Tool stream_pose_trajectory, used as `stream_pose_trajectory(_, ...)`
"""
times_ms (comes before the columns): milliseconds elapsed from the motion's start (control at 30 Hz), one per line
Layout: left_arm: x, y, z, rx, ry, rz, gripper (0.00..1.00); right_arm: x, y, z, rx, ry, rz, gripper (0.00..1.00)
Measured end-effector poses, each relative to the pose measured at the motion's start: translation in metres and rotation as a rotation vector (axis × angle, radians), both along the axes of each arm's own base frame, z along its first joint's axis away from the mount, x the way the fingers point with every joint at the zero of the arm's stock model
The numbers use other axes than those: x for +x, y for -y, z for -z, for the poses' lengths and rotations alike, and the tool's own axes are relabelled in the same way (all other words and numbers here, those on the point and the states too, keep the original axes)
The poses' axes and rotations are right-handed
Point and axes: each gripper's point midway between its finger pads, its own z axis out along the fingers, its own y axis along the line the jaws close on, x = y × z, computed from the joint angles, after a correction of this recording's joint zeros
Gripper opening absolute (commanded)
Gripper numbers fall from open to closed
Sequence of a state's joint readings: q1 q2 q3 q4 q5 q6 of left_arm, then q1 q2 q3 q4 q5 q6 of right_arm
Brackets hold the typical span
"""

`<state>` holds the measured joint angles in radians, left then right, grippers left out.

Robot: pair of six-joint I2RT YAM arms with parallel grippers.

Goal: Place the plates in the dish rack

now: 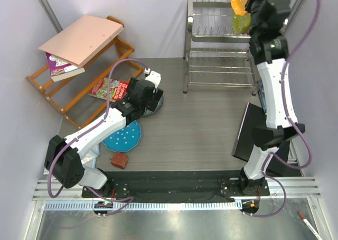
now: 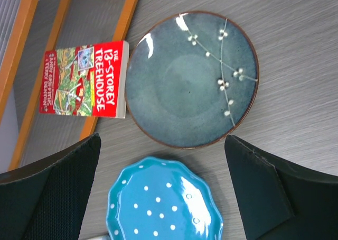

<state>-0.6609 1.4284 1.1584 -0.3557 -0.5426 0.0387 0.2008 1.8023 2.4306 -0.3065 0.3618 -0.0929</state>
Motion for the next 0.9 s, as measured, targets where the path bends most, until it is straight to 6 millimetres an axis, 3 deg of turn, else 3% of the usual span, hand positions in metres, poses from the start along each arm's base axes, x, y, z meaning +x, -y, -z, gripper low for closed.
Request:
stream_pose_trajectory(200,-0.005,-0.006,0.001,-0.006,0.01,-0.014,0.99,0.041,-0.002,0.051,-0.076,-0.117,0.139,0.01)
stream_pose_trajectory(300,-0.005,-0.006,0.002,-0.011,0.015,-0.017,1.0,0.05,-0.003,0.061,-0.102,-0.134,0.166,0.01)
stream_pose_trajectory(700,-0.005,-0.003,0.008,-0.052,0.012,-0.03,1.0,0.049,0.006,0.044,-0.158,-0.081,0.232,0.01)
stream_pose_trajectory(900,-0.005,-0.001,0.009,-0.068,0.017,-0.033,0.99,0.065,0.003,0.059,-0.192,-0.101,0.237,0.01)
